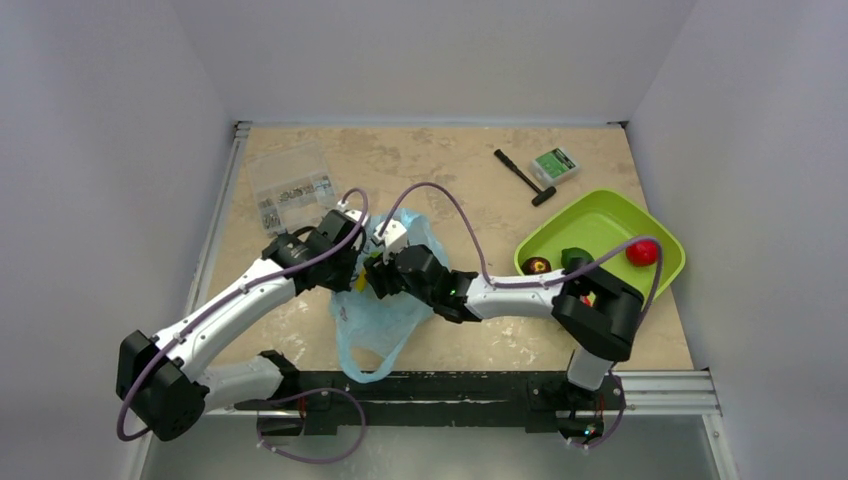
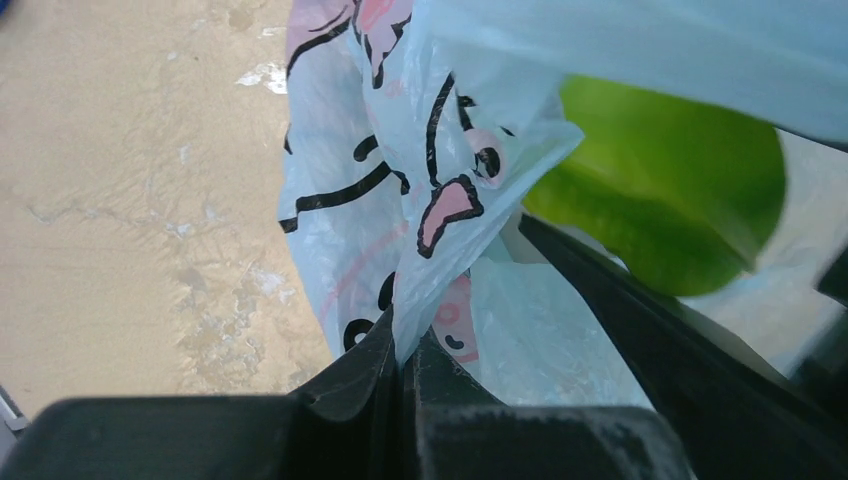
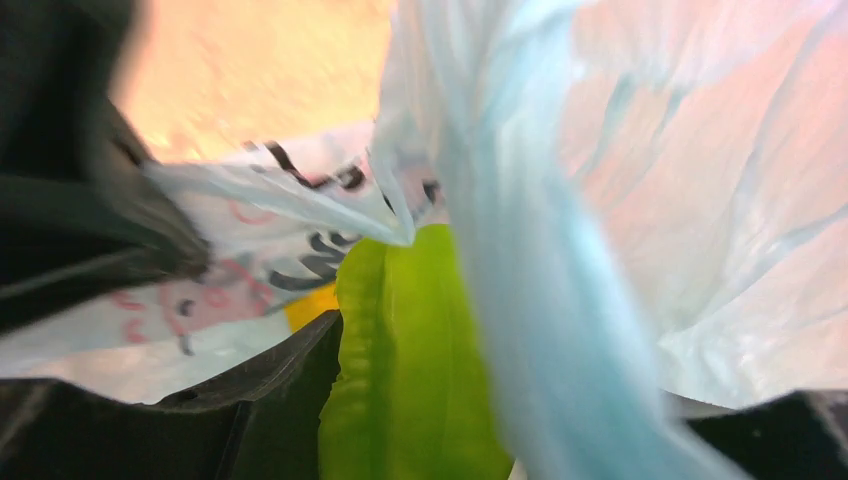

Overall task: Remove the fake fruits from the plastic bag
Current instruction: Take out the fake fruit from the plastic bag, then place the fake fruit in the bin.

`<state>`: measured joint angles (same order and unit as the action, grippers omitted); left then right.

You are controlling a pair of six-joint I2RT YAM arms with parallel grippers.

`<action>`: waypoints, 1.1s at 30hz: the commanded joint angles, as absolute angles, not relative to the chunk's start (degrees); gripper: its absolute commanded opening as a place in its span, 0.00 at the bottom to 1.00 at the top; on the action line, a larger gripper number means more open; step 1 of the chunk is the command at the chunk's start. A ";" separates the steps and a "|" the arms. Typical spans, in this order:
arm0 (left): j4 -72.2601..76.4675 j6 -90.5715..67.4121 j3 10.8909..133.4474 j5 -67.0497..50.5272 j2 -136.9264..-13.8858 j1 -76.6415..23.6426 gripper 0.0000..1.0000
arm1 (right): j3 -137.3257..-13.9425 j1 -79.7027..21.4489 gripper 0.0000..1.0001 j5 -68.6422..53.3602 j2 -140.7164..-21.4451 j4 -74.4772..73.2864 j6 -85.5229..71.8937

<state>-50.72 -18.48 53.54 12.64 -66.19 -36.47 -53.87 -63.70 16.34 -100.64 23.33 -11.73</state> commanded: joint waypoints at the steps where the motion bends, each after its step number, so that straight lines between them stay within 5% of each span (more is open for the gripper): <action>1: -50.43 -19.42 54.55 16.35 -62.75 -36.77 0.00 | -53.82 -63.63 0.18 13.89 -94.44 25.18 -15.02; 17: -51.41 -21.50 54.63 22.41 -58.87 -36.74 0.00 | -47.17 -63.72 0.06 3.59 -73.28 20.89 -17.28; 33: -49.63 -20.23 54.23 16.79 -58.89 -36.74 0.00 | -39.40 -55.53 0.00 42.57 -47.15 2.03 -22.17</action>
<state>-51.72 -20.45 53.54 19.22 -59.72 -36.51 -39.62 -61.10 30.28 -50.63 8.49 -17.41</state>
